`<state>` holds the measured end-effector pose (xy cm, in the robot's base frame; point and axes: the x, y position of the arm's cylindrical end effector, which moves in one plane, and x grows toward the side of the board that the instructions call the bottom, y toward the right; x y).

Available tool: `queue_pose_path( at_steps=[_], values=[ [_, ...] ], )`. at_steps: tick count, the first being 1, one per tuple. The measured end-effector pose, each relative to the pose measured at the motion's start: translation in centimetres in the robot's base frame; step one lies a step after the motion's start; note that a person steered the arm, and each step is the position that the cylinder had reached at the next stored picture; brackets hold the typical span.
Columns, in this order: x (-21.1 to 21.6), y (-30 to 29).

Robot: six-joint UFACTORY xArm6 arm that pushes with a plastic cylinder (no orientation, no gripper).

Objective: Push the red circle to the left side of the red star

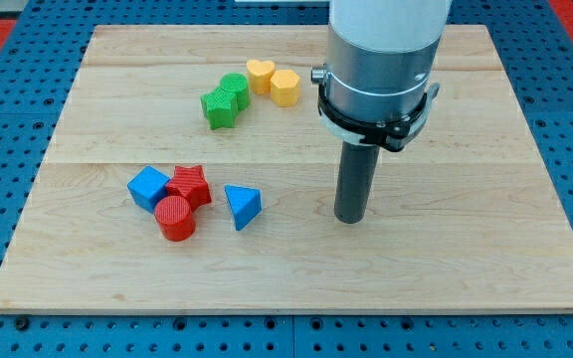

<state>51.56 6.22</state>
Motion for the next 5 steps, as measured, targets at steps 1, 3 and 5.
queue_pose_path(
  at_steps=[1,3,5],
  values=[
    [0.4,0.9],
    [3.8,-6.3],
    [2.7,-19.0]
  ],
)
